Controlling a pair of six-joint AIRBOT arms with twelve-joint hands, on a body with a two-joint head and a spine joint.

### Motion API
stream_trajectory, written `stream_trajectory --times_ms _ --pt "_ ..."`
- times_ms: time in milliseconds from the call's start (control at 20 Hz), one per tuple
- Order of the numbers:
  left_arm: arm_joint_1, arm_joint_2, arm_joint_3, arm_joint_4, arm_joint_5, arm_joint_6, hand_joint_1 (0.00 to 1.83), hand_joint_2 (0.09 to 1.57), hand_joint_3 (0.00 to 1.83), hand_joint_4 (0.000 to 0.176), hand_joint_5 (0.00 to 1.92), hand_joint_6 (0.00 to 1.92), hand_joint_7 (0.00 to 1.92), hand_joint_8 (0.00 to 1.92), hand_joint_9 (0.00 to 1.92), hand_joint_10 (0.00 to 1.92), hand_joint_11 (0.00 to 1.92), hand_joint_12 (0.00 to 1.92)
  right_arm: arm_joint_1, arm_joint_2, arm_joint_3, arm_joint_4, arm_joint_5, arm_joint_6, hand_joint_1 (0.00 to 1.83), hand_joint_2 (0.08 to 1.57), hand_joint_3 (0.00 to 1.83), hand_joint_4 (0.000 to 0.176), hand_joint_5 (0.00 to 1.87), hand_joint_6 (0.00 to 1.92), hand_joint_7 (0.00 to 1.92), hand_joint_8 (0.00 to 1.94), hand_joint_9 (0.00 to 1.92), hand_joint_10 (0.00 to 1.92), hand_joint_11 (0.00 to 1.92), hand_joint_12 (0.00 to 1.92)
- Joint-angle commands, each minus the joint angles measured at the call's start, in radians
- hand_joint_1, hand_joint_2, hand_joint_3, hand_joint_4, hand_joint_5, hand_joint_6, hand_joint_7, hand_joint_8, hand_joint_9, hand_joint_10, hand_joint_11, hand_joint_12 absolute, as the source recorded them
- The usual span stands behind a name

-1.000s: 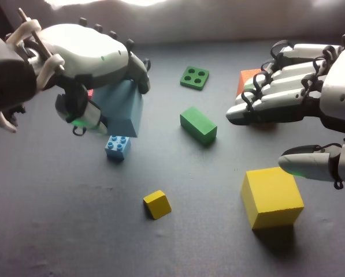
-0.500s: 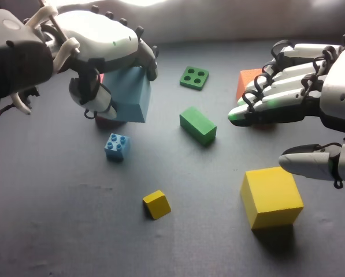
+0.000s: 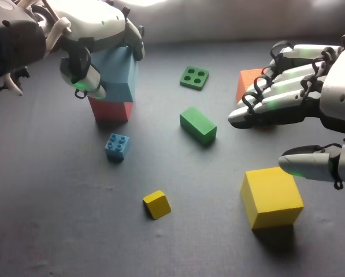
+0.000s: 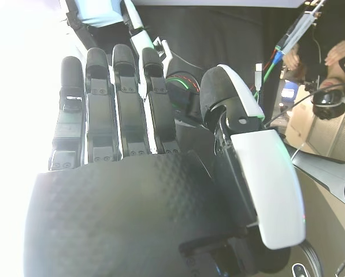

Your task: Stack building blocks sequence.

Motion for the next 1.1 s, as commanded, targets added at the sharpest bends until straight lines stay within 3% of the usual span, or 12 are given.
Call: stream_trajectory --times_ms 0,150,200,250,300,400,500,800,850,1000,1050 --pt "-0.013 0.008 0.007 0.019 -0.039 0.008 1.37 1.13 0.0 0.0 1.03 0.72 0.92 1.22 0.78 1.36 0.51 1.43 0.016 0.011 -0.002 0.027 0.092 0.004 0.26 1.42 0.0 0.0 0.43 0.01 0.43 0.0 0.37 0.01 0.0 0.87" --pt "-0.007 0.003 0.016 0.019 -0.039 0.008 1.28 1.12 0.0 0.0 1.07 0.66 0.93 1.26 0.76 1.21 0.48 1.45 0.016 0.011 -0.002 0.027 0.092 0.004 0.25 1.42 0.0 0.0 0.38 0.0 0.4 0.0 0.34 0.01 0.0 0.86" --pt "-0.004 0.001 0.018 0.019 -0.039 0.008 1.26 1.11 0.0 0.0 1.09 0.64 0.93 1.27 0.77 1.17 0.49 1.48 0.016 0.011 -0.002 0.027 0.092 0.004 0.24 1.43 0.0 0.0 0.37 0.0 0.37 0.0 0.32 0.0 0.0 0.76" --pt "0.0 -0.002 0.022 0.02 -0.035 0.008 1.34 1.14 0.0 0.0 1.03 0.72 0.89 1.25 0.77 1.35 0.48 1.48 0.016 0.011 -0.002 0.027 0.092 0.004 0.24 1.43 0.0 0.0 0.38 0.01 0.39 0.01 0.33 0.01 0.0 0.75" --pt "0.002 -0.005 0.028 0.021 -0.03 0.008 1.36 1.15 0.0 0.0 1.01 0.78 0.87 1.26 0.76 1.39 0.48 1.47 0.016 0.011 -0.002 0.027 0.092 0.004 0.23 1.43 0.0 0.0 0.38 0.01 0.39 0.01 0.34 0.01 0.0 0.73" --pt "0.004 -0.011 0.039 0.027 -0.026 0.008 1.37 1.12 0.0 0.0 1.12 0.55 0.93 1.2 0.8 1.39 0.48 1.5 0.016 0.011 -0.002 0.027 0.092 0.004 0.26 1.42 0.0 0.0 0.38 0.0 0.4 0.01 0.36 0.01 0.0 0.8" --pt "0.006 -0.016 0.053 0.032 -0.026 0.008 1.37 1.15 0.0 0.0 0.99 0.75 0.88 1.27 0.76 1.41 0.5 1.48 0.016 0.011 -0.002 0.027 0.092 0.004 0.27 1.42 0.0 0.0 0.4 0.01 0.42 0.01 0.38 0.02 0.0 0.85" --pt "0.011 -0.029 0.087 0.037 -0.013 0.008 1.36 1.15 0.0 0.0 0.97 0.81 0.89 1.26 0.76 1.4 0.48 1.47 0.016 0.011 -0.002 0.027 0.092 0.004 0.22 1.43 0.0 0.0 0.38 0.01 0.4 0.01 0.34 0.02 0.0 0.75" --pt "0.01 -0.03 0.091 0.037 -0.013 0.008 1.28 1.11 0.0 0.0 1.08 0.66 0.93 1.25 0.76 1.22 0.48 1.48 0.016 0.011 -0.002 0.027 0.092 0.004 0.28 1.42 0.0 0.0 0.4 0.01 0.41 0.01 0.36 0.02 0.0 0.79" --pt "0.003 -0.031 0.099 0.036 -0.013 0.008 1.26 1.1 0.0 0.0 1.11 0.61 0.97 1.2 0.82 1.08 0.51 1.42 0.016 0.011 -0.002 0.027 0.092 0.004 0.24 1.43 0.0 0.0 0.39 0.01 0.4 0.0 0.35 0.01 0.0 0.75" --pt "0.0 -0.029 0.101 0.038 -0.013 0.008 1.36 1.15 0.0 0.0 1.02 0.73 0.88 1.27 0.76 1.42 0.45 1.49 0.015 0.011 -0.002 0.027 0.092 0.004 0.24 1.43 0.0 0.0 0.39 0.0 0.38 0.0 0.34 0.01 0.0 0.75"
